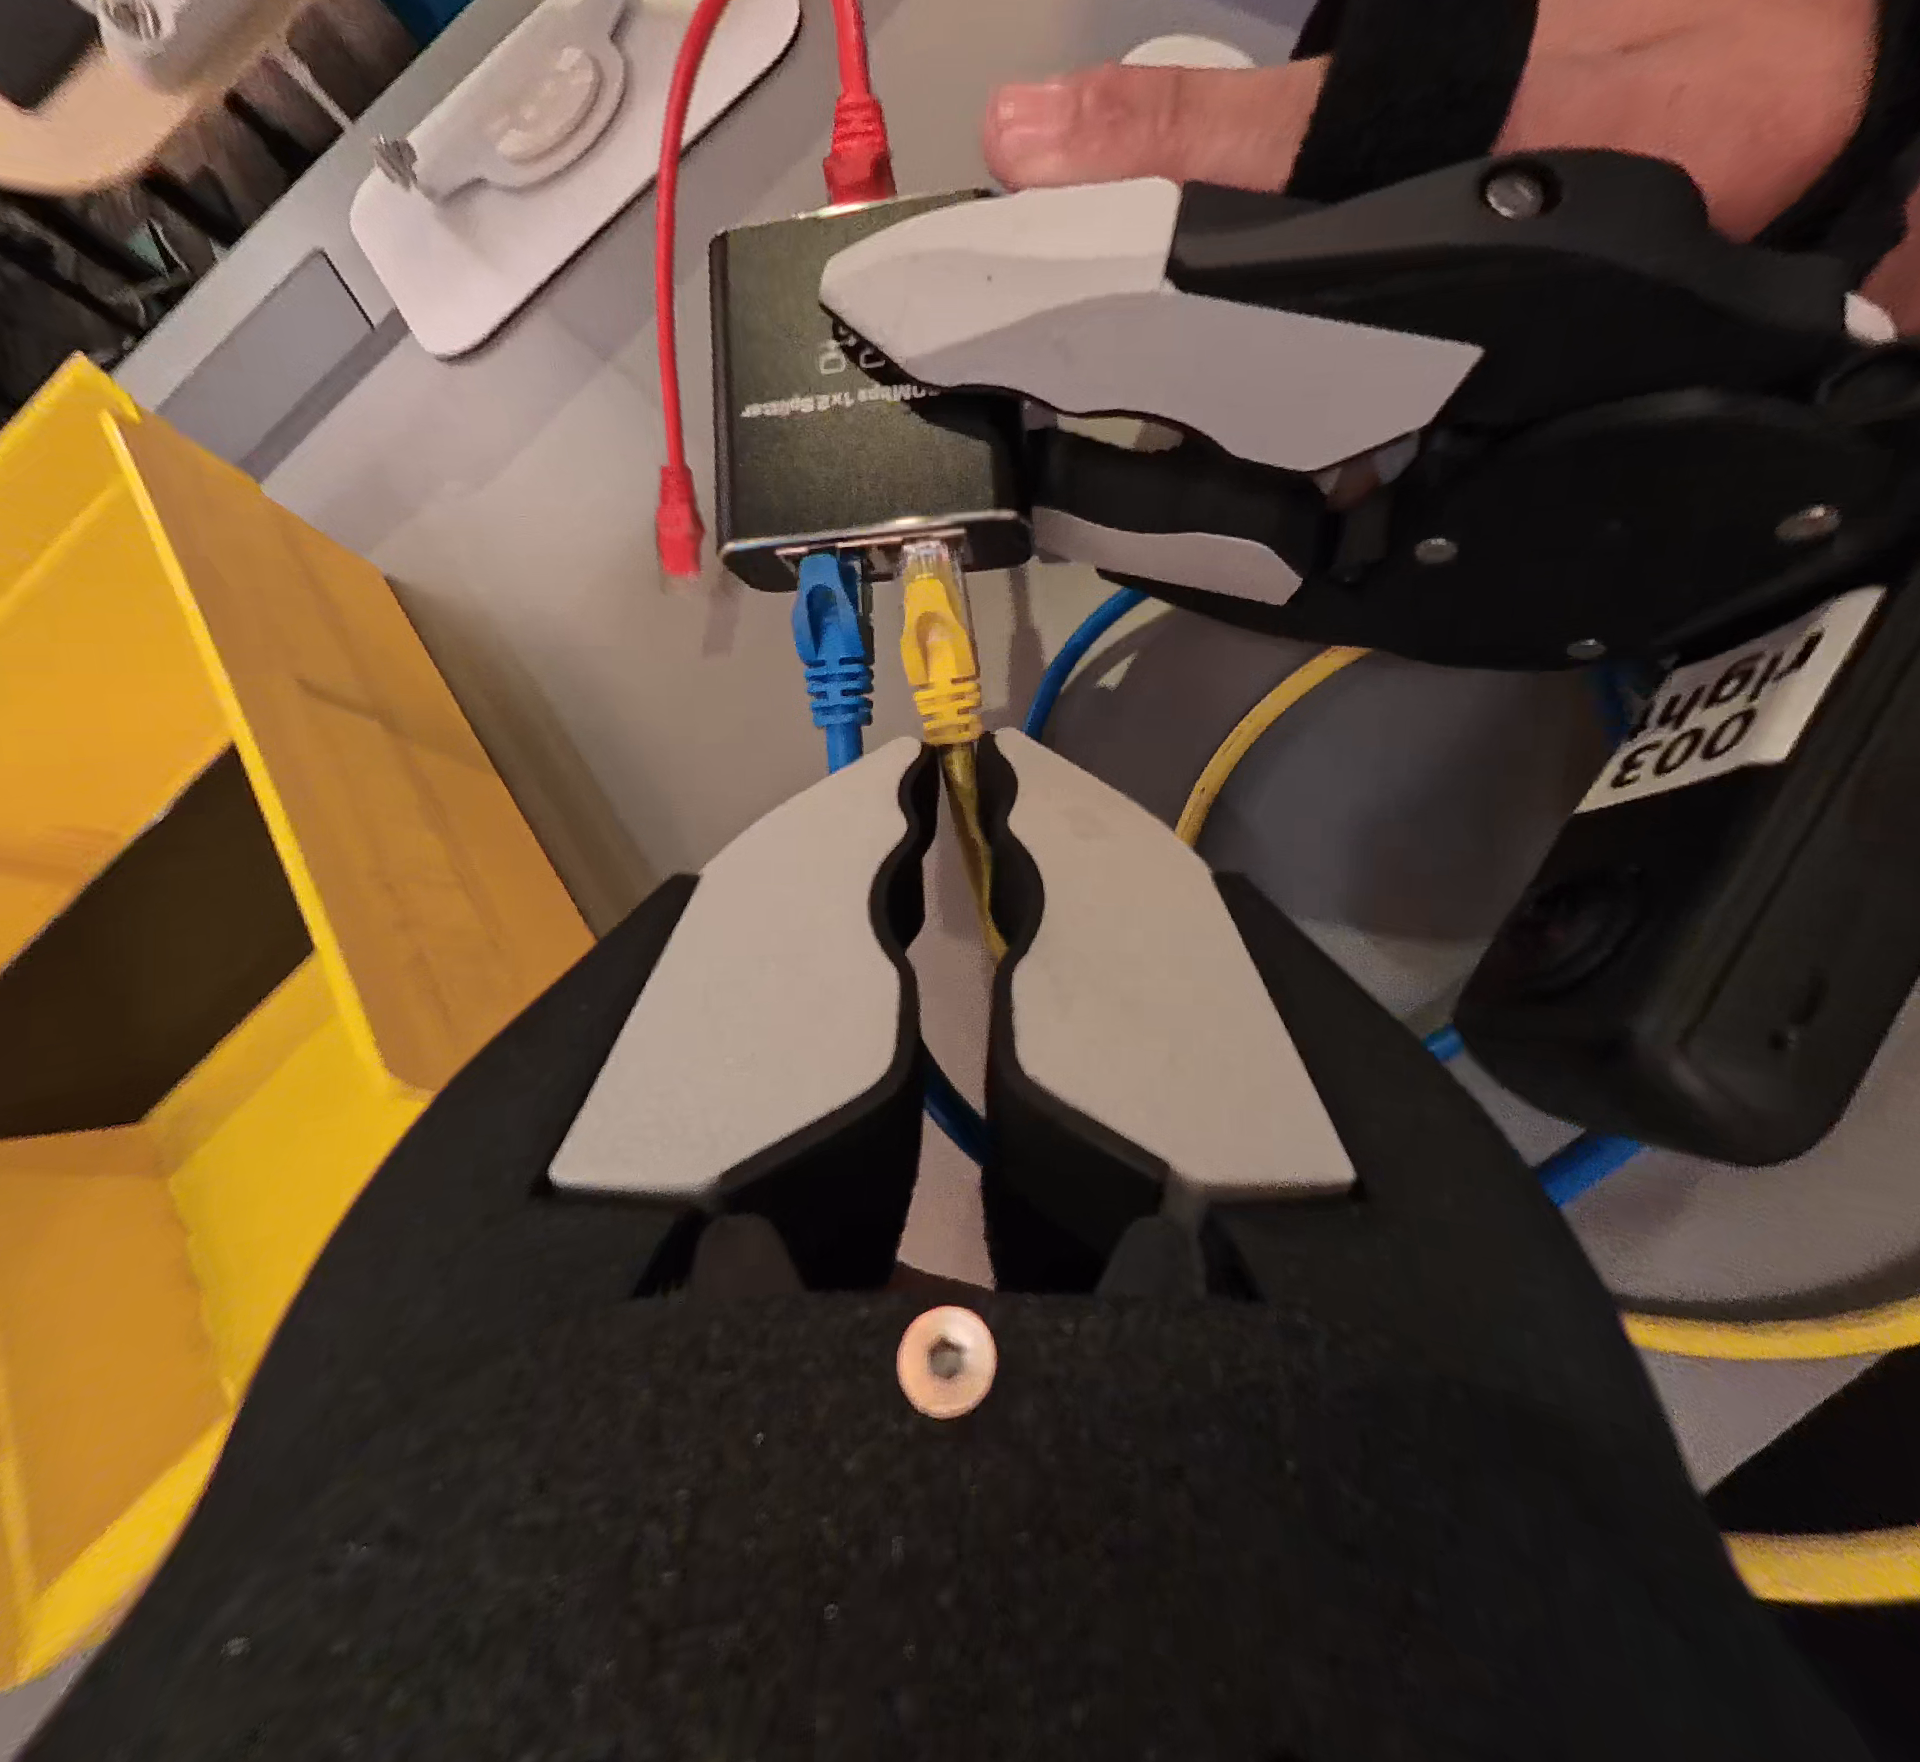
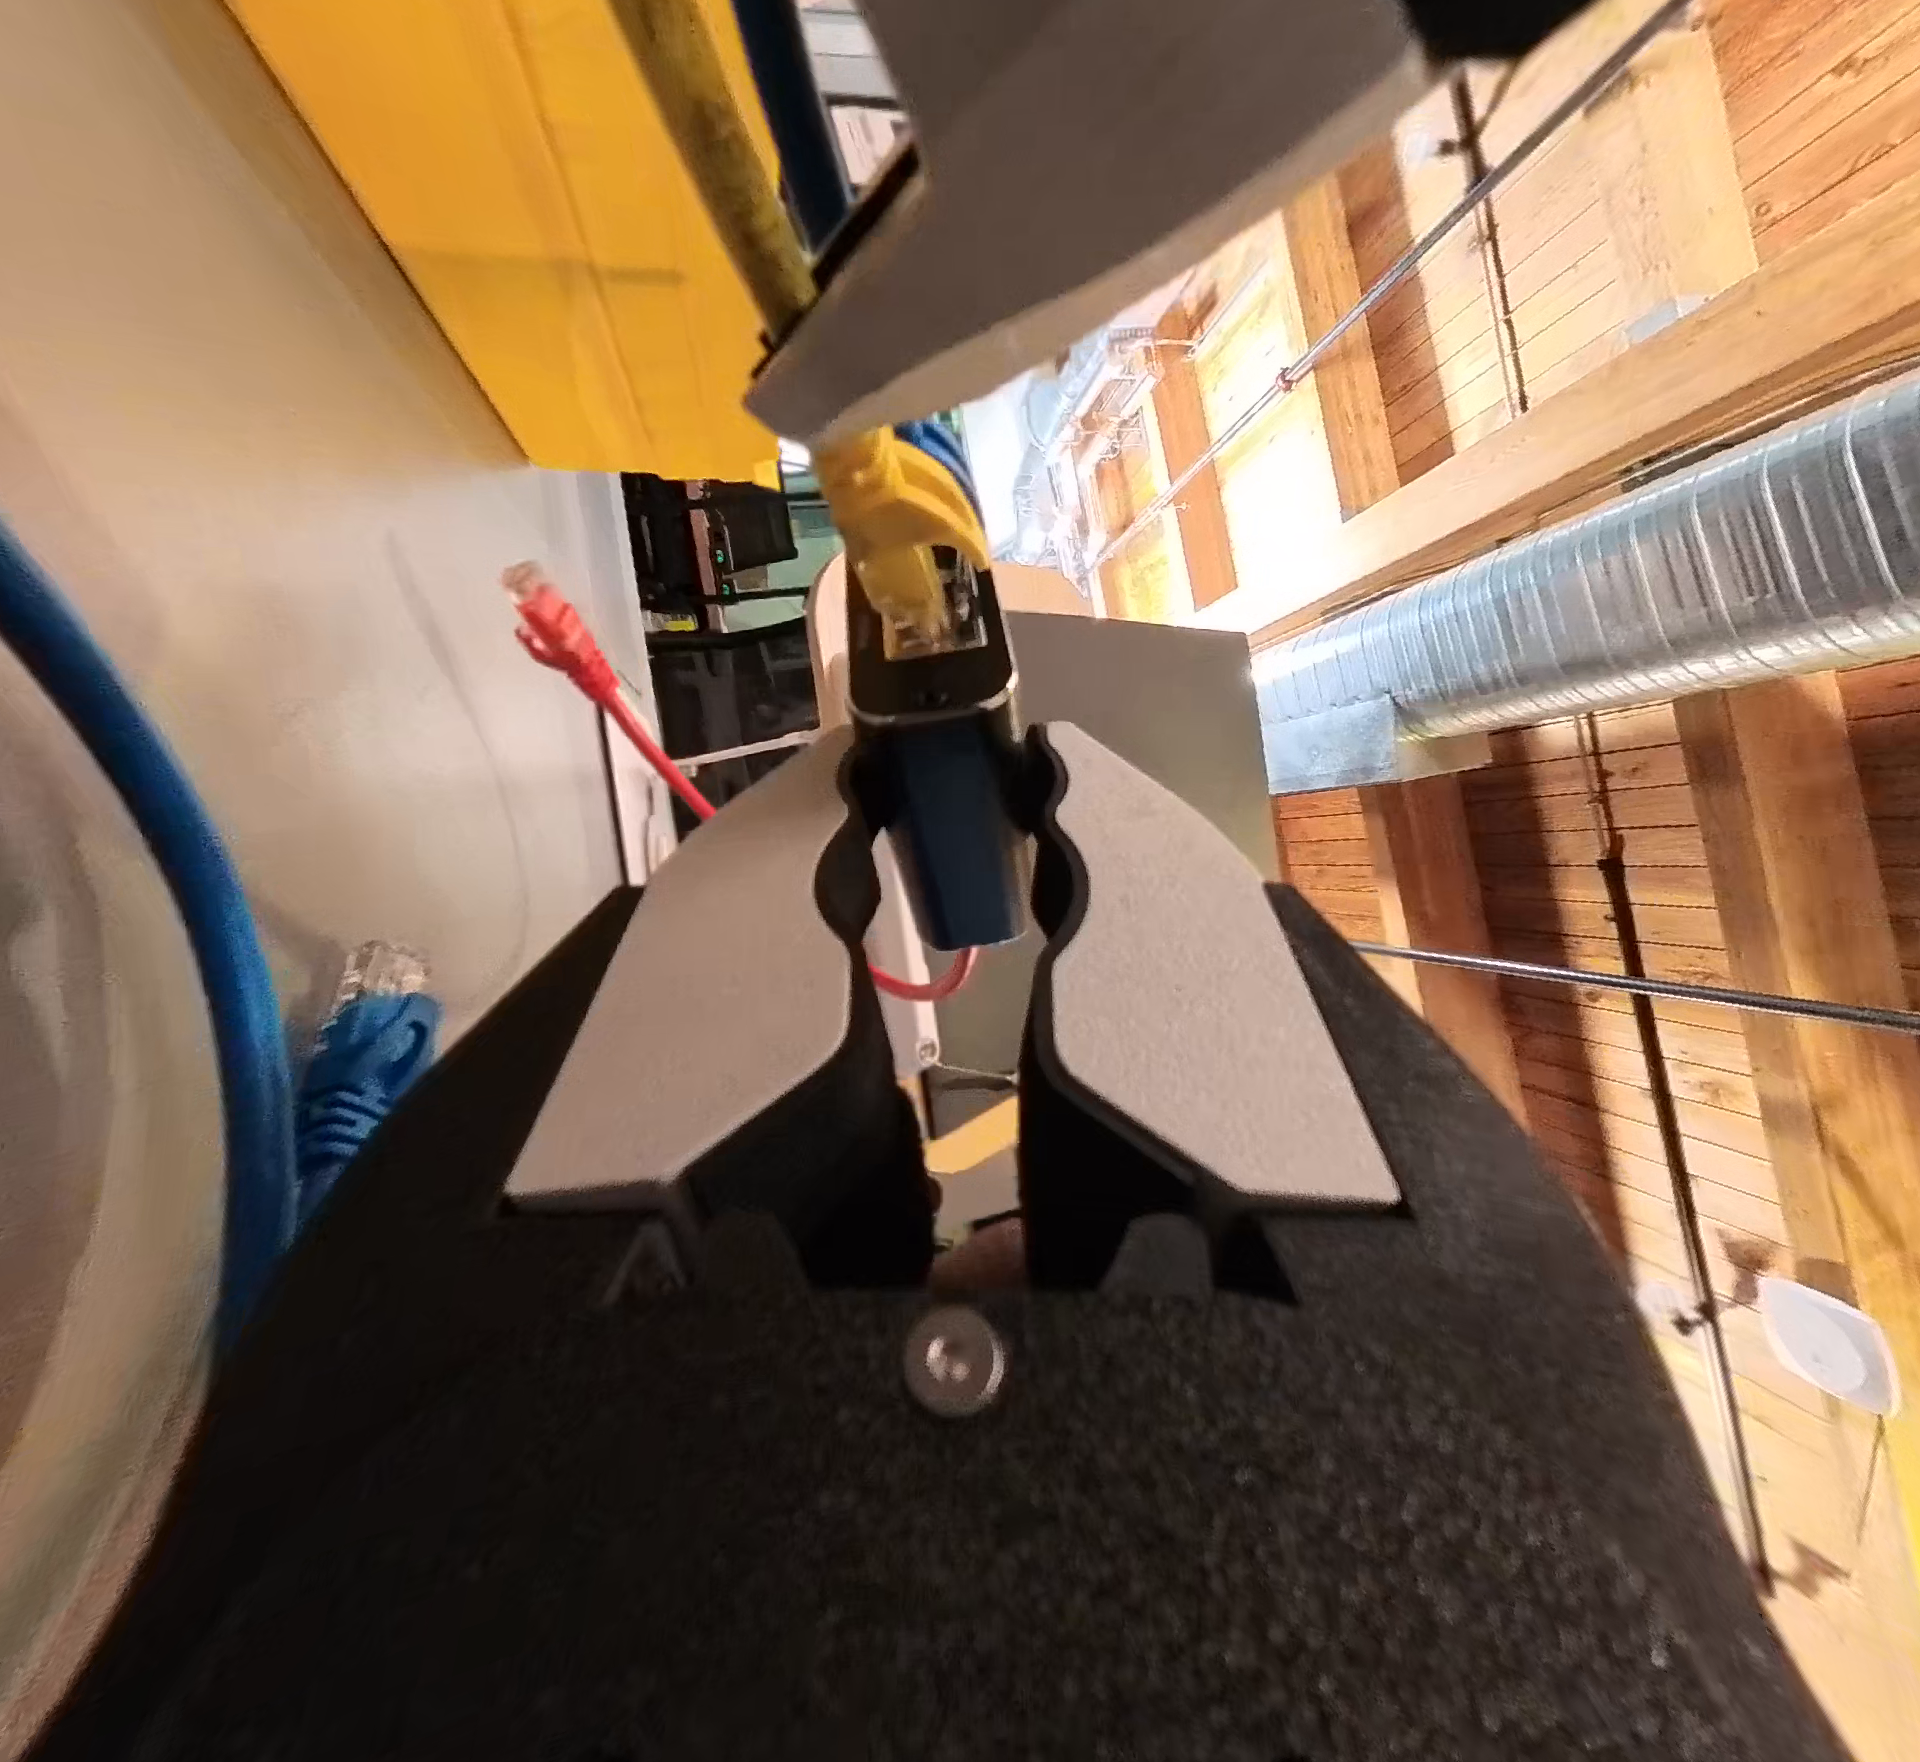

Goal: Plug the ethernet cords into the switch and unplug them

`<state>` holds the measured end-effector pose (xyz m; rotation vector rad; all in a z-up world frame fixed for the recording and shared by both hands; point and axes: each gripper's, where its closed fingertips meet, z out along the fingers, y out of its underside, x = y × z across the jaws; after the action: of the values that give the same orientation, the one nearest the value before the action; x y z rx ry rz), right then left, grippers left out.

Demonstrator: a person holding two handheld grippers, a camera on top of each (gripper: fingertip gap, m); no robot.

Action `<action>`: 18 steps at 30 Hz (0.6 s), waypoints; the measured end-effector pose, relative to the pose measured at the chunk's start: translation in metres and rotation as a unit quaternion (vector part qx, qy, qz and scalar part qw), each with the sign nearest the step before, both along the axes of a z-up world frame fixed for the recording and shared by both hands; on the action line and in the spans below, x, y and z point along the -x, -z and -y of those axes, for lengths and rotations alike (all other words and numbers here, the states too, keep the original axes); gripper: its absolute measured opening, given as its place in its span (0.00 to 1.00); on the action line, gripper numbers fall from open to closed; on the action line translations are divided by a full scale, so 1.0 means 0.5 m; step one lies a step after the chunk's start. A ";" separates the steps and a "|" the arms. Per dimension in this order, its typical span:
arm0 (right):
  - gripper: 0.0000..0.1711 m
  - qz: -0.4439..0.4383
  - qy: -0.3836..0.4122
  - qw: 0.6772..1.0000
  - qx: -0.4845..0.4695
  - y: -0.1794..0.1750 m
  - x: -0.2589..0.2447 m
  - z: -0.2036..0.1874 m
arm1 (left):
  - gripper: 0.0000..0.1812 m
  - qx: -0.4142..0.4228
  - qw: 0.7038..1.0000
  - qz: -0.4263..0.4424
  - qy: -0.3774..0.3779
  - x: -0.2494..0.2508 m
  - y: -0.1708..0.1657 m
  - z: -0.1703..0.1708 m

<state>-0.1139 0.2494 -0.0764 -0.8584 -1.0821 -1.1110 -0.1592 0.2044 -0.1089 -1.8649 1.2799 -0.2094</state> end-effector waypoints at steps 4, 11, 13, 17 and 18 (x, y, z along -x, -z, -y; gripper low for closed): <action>0.15 -0.013 -0.019 1.000 0.008 -0.001 0.003 0.005 | 0.03 -0.018 0.999 -0.030 0.024 0.004 -0.010 0.003; 0.14 0.014 -0.017 1.000 0.011 0.014 0.010 -0.004 | 0.03 -0.031 0.997 -0.062 0.033 -0.015 0.008 0.020; 0.15 0.013 -0.014 1.000 0.010 0.013 0.007 -0.007 | 0.03 -0.045 0.997 -0.062 0.015 -0.012 0.008 0.014; 0.15 0.009 -0.009 0.999 0.041 0.020 -0.001 -0.011 | 0.03 -0.032 0.999 -0.030 0.000 -0.007 0.003 -0.001; 0.15 0.002 -0.009 0.999 0.050 0.021 -0.004 -0.012 | 0.03 -0.031 0.999 -0.020 -0.003 -0.008 0.002 -0.004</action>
<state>-0.1121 0.2554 -0.0867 -0.9236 -1.1533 -1.0519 -0.1554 0.2065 -0.1097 -1.8285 1.2940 -0.1283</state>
